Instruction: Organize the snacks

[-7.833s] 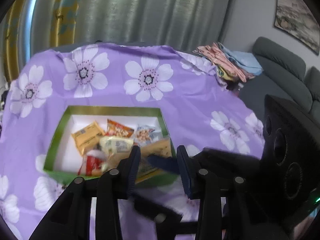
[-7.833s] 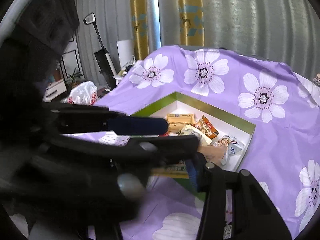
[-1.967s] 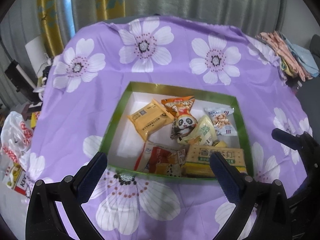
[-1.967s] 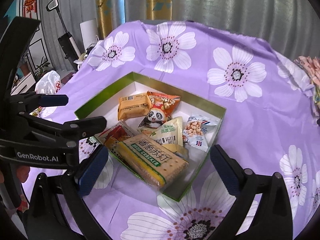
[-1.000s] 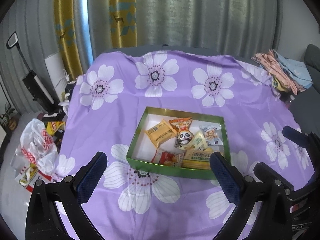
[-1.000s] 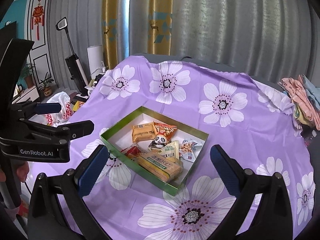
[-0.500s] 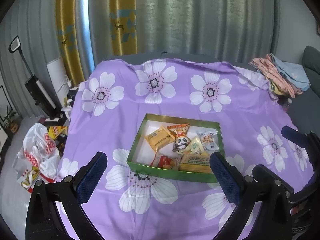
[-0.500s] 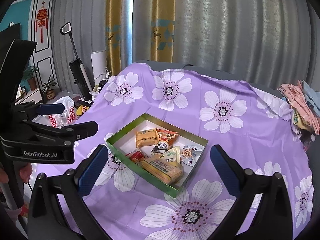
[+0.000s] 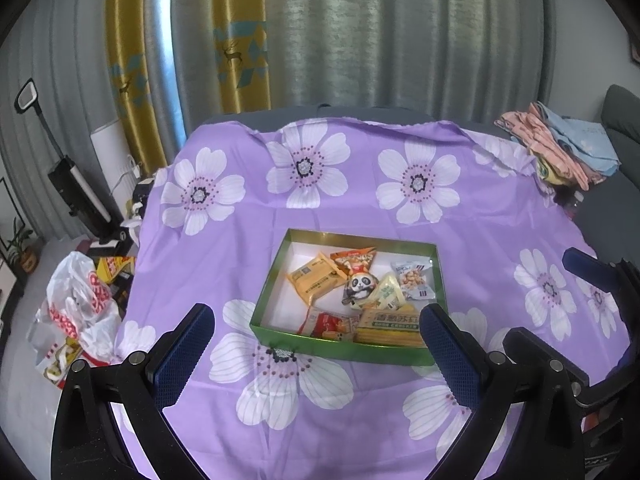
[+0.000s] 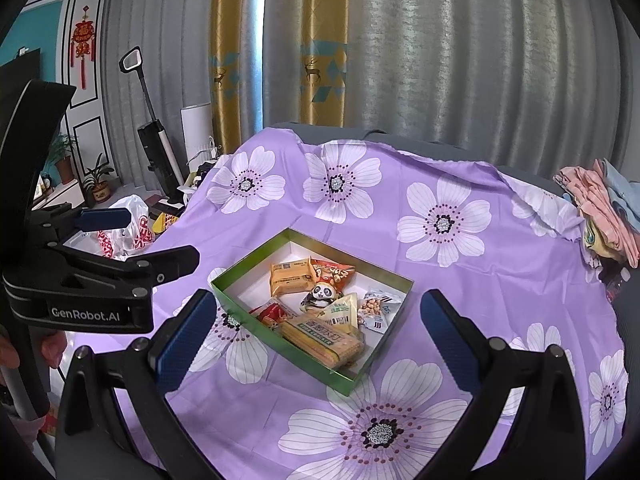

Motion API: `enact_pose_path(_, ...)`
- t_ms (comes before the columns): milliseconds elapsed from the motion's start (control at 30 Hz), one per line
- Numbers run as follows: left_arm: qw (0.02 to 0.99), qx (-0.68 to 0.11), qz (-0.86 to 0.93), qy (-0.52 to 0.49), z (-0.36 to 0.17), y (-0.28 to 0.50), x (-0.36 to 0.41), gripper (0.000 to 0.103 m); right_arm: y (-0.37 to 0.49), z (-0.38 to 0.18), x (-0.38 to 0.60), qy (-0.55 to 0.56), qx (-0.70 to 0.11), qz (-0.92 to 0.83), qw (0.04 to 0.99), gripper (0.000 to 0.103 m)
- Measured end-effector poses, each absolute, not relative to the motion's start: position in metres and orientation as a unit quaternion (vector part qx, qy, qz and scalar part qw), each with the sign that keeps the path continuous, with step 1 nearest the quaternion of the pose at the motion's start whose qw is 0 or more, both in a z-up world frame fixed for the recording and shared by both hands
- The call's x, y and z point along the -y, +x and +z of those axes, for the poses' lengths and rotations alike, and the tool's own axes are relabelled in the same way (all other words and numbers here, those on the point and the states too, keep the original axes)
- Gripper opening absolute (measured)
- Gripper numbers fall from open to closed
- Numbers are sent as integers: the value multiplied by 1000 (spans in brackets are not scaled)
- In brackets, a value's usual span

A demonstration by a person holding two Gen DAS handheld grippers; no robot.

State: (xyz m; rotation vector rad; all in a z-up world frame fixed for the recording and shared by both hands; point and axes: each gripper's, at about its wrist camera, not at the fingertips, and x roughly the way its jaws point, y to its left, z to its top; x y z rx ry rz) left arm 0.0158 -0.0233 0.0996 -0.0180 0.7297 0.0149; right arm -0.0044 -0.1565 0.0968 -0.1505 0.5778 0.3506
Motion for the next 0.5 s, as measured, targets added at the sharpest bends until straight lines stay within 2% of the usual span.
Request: enact_pose_path(500,936,-352,12,-9,102,23,25,102,-1,96,158,-68,-282,172,941,102)
